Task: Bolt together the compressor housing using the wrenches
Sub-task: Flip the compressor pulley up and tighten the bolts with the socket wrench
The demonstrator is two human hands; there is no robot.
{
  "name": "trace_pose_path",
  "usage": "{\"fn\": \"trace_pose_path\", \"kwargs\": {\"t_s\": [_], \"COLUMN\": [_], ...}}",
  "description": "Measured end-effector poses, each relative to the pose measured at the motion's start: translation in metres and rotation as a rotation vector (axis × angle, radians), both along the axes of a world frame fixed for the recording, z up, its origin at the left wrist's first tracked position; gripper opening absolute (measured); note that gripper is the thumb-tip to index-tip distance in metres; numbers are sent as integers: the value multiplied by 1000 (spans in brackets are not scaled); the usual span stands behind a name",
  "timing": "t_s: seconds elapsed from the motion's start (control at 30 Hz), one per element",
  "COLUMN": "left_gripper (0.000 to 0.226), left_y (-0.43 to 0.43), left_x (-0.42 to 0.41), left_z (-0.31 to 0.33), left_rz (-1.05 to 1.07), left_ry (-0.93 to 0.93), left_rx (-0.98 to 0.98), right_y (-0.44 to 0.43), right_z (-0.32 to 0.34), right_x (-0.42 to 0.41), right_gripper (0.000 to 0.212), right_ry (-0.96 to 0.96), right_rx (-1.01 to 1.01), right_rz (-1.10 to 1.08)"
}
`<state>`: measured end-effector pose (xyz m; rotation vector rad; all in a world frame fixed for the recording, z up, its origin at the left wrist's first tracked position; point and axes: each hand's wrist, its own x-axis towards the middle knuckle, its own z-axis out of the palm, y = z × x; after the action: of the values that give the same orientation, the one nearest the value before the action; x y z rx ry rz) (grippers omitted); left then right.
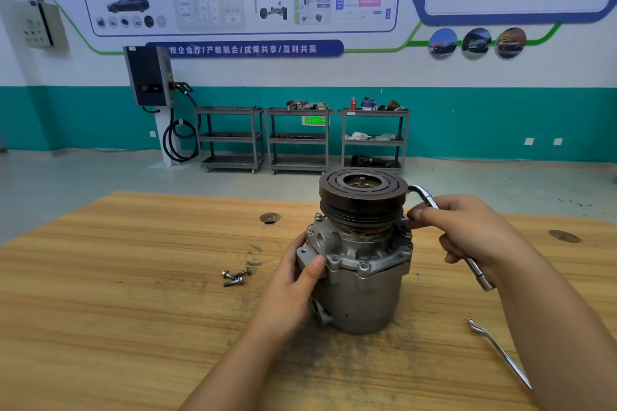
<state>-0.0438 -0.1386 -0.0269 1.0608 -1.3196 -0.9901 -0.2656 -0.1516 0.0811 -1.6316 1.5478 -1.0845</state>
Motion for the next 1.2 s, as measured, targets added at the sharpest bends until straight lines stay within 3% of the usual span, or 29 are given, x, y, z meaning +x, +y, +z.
{"fn": "trace_pose_path", "kwargs": {"t_s": [0.1,0.2,0.3,0.37,0.4,0.53,0.63,0.83,1.2], "left_gripper": [61,40,33,14,17,44,34,22,33], "left_y": [3,7,-1,-10,-14,-20,-22,-22,-25], "left_x": [-3,-1,22,48,59,73,72,73,69], "left_z": [-1,5,12,8,4,-11,-14,-15,-14], "left_rz": [15,138,479,726,775,707,707,705,674], "left_ry": [3,-65,-136,-349,-474,-894,-1000,-1028,-1075], "left_rx": [-17,-13,-9,64,154,408,362,343,319], "right_y": [1,2,3,3,3,4,5,5,5], "right_z": [0,-1,0,0,-1,0,0,0,0], "right_x": [3,4,3,3,3,4,5,6,6], "right_gripper": [12,11,11,11,11,13,15,16,16], "right_ry": [14,42,67,88,95,127,128,132,154], "right_rx": [0,-11,-19,-31,-35,-34,-32,-36,-46], "right_rz": [-2,-15,-17,-30,-36,-31,-28,-26,-28]}}
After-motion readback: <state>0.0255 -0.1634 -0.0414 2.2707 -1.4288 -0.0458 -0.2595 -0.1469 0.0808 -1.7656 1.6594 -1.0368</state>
